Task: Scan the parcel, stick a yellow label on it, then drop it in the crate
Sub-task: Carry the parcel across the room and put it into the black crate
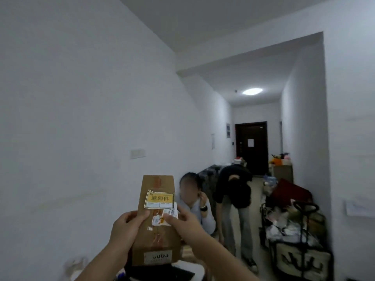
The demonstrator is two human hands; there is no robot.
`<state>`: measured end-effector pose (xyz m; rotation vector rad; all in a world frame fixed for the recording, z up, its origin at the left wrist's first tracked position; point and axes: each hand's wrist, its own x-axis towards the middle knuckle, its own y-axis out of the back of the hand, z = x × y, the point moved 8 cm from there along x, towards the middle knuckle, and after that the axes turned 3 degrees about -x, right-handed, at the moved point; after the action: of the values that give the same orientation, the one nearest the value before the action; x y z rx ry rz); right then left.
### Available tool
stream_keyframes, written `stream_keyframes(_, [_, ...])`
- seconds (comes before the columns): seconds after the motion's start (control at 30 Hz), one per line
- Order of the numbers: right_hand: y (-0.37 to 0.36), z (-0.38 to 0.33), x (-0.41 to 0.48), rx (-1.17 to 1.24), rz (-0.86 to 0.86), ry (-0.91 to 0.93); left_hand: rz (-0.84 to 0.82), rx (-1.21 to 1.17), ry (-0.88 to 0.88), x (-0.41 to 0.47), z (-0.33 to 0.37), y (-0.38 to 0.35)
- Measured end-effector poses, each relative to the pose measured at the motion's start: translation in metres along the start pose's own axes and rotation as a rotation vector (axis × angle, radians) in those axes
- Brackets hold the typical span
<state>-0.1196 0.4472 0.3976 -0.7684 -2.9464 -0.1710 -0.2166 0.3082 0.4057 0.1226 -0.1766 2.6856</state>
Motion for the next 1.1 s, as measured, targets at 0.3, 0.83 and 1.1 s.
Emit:
stream_keyframes(0.3, [0.156, 0.02, -0.125, -0.102, 0.419, -0.068, -0.408, -0.046, 0.124, -0.071, -0.04, -0.169])
stream_keyframes(0.83, [0.349, 0.026, -0.355, -0.074, 0.79, -0.195, -0.78, -0.097, 0.225, -0.264, -0.06, -0.4])
stream_keyframes(1.1, [0.407, 0.037, -0.437, -0.076, 0.79, -0.23, -0.815, -0.13, 0.287, -0.35, -0.073, -0.456])
